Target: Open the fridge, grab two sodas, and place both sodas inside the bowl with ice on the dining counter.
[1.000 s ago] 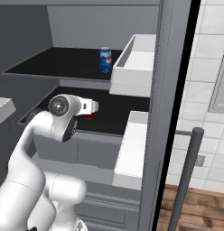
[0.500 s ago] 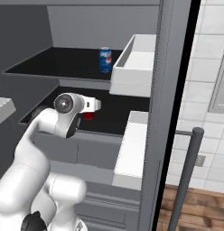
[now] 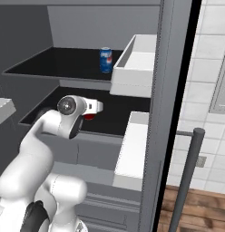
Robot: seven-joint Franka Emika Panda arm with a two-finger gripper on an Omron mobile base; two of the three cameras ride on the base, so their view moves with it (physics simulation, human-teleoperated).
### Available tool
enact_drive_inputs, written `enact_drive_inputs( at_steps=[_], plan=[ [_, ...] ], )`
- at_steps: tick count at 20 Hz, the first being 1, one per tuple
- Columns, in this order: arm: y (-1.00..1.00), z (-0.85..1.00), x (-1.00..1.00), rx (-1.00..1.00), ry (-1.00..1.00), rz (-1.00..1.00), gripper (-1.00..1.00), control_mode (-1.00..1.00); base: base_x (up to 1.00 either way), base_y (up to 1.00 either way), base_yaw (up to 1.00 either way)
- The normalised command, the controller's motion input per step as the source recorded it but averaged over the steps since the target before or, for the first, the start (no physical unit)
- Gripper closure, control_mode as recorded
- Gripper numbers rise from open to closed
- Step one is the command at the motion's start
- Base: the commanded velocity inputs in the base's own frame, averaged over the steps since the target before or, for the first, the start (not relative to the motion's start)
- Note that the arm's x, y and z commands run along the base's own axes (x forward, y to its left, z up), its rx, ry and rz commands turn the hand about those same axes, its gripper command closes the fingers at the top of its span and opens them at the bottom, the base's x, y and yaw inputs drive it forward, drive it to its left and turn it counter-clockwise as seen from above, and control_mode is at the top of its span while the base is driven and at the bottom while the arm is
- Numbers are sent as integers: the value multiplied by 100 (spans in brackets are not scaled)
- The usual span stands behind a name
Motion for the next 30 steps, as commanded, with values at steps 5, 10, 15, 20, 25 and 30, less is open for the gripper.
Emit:
enact_drive_inputs(
  at_steps=[5, 10, 15, 20, 25, 30],
  plan=[
    [0, -21, 15, -3, 0, 0, -100, -100, 0, 0, 0],
    [6, -17, 16, -3, 0, 0, -100, -100, 0, 0, 0],
    [1, -13, 20, -2, 0, 0, -100, -100, 0, 0, 0],
    [0, -10, 22, 0, 0, 0, -100, -100, 0, 0, 0],
    [0, -10, 11, 0, 0, 0, -100, -100, 0, 0, 0],
    [0, -10, 6, 0, 0, 0, -100, -100, 0, 0, 0]
  ],
)
